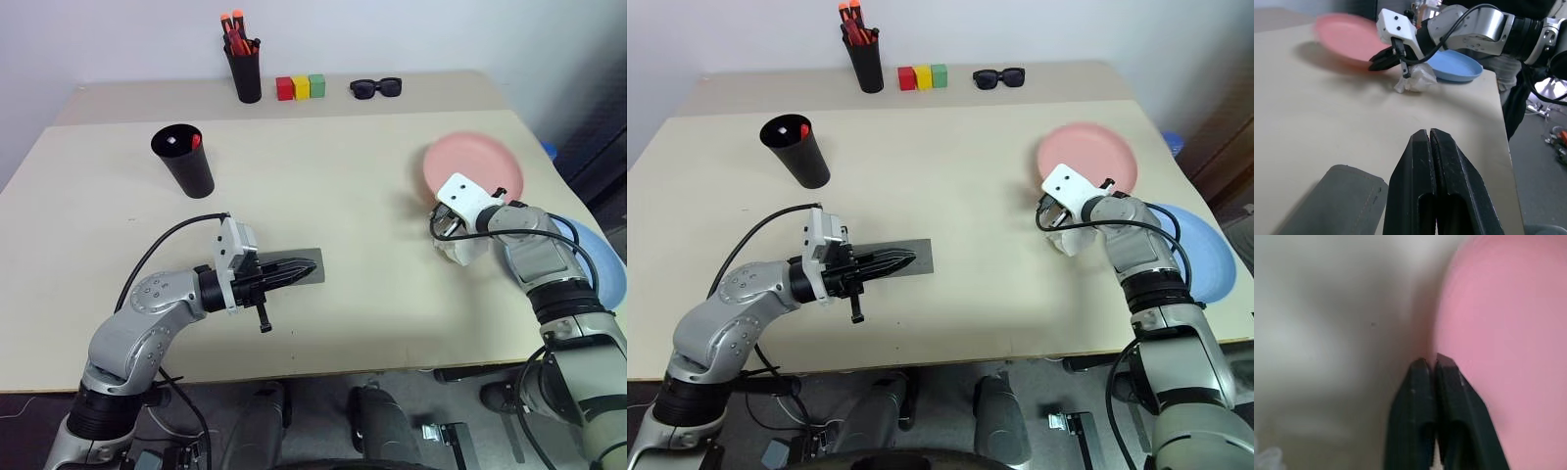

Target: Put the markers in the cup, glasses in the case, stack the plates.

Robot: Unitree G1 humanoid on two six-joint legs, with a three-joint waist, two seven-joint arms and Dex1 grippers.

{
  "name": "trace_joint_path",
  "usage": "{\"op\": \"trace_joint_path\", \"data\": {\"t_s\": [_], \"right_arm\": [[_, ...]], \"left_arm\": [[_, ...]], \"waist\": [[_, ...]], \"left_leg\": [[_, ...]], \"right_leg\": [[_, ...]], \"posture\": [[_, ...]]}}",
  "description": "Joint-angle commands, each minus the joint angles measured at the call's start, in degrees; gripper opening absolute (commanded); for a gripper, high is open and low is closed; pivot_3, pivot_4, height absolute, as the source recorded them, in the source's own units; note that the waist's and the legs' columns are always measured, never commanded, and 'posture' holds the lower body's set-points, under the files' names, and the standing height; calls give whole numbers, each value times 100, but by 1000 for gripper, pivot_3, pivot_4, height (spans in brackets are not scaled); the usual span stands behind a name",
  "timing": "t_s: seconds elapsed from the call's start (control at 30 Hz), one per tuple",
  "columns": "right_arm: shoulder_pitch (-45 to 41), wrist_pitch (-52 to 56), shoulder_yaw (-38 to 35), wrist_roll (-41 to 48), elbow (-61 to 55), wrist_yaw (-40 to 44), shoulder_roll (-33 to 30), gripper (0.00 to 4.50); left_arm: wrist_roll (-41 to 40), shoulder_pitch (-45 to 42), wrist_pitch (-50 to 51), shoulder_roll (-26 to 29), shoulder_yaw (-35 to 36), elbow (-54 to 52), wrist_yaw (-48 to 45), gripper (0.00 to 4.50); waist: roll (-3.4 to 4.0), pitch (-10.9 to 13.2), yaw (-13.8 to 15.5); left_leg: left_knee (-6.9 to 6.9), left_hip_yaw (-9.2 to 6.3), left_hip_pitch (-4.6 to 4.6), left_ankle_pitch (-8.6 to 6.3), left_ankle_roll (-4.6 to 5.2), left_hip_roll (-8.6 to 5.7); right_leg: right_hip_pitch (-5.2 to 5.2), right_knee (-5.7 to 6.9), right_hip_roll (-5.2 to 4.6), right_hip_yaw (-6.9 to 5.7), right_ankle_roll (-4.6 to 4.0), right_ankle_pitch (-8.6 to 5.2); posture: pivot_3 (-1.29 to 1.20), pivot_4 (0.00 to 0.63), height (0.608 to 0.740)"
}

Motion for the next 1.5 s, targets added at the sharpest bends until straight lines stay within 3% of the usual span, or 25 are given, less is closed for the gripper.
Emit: {"op": "trace_joint_path", "data": {"t_s": [0.03,0.2,0.37,0.53,0.67,0.77,0.8,0.83,0.9,1.0,1.27,1.5], "right_arm": [[128,-84,-374,122,-1011,86,-279,19],[820,359,-1129,528,-2584,438,-832,19],[2759,1199,-2769,1016,-4503,1195,-1634,19],[4709,1691,-4143,877,-5436,1446,-1515,19],[5568,1602,-4399,755,-5599,1322,-1296,19],[5671,1789,-4471,955,-5522,1326,-1184,19],[5713,1808,-4462,976,-5464,1371,-1211,632],[5756,1792,-4443,982,-5422,1417,-1251,912],[5776,1732,-4396,1000,-5369,1482,-1323,1899],[5390,1724,-4194,1169,-5348,1449,-1370,3442],[4151,1930,-3096,1734,-5264,1242,-912,3442],[3649,1719,-2064,1455,-4443,831,-577,3442]], "left_arm": [[-124,23,-20,-58,-91,-239,39,0],[-89,-169,-85,-204,-333,-13,-37,0],[216,-623,-469,-522,-884,585,-396,0],[563,-1028,-906,-754,-1297,1299,-811,0],[694,-1203,-1129,-879,-1406,1610,-1016,0],[737,-1234,-1180,-915,-1371,1697,-1072,0],[743,-1217,-1186,-905,-1354,1696,-1070,0],[744,-1190,-1191,-886,-1333,1681,-1070,0],[745,-1120,-1182,-842,-1293,1618,-1051,0],[716,-959,-1112,-757,-1190,1455,-963,0],[654,-767,-995,-719,-1098,1165,-669,0],[662,-753,-935,-726,-1079,1055,-495,0]], "waist": [[2,1,1],[7,4,64],[11,1,213],[23,-7,229],[32,-12,150],[40,-16,132],[45,-18,133],[46,-19,145],[45,-18,151],[45,-18,147],[42,-18,158],[43,-18,150]], "left_leg": [[0,0,0,0,1,1],[5,-5,-3,-1,2,2],[31,-12,-4,-13,20,3],[72,-1,-8,-27,36,5],[79,5,-6,-30,41,6],[77,-6,-5,-31,42,8],[77,-9,-5,-32,43,9],[77,-10,-5,-32,44,8],[78,-13,-6,-32,44,7],[79,-12,-6,-33,45,6],[78,-19,-7,-35,49,6],[79,-17,-11,-40,58,-1]], "right_leg": [[0,0,-1,0,0,0],[2,-1,-2,0,2,0],[22,-4,-4,-8,-4,-14],[37,-10,-9,-5,-6,-16],[40,-15,-17,-3,-7,-16],[40,-17,-16,-3,-7,-16],[39,-17,-17,-2,-7,-16],[39,-17,-17,-1,-7,-16],[40,-17,-17,-3,-6,-16],[43,-23,-20,-2,-6,-16],[51,-41,-19,-5,-7,-16],[54,-54,-26,-5,-6,-15]], "posture": [[0,150,740],[0,150,740],[0,150,740],[0,150,740],[0,150,740],[0,150,740],[0,150,740],[0,150,740],[0,150,740],[0,150,740],[0,150,740],[0,150,740]]}}
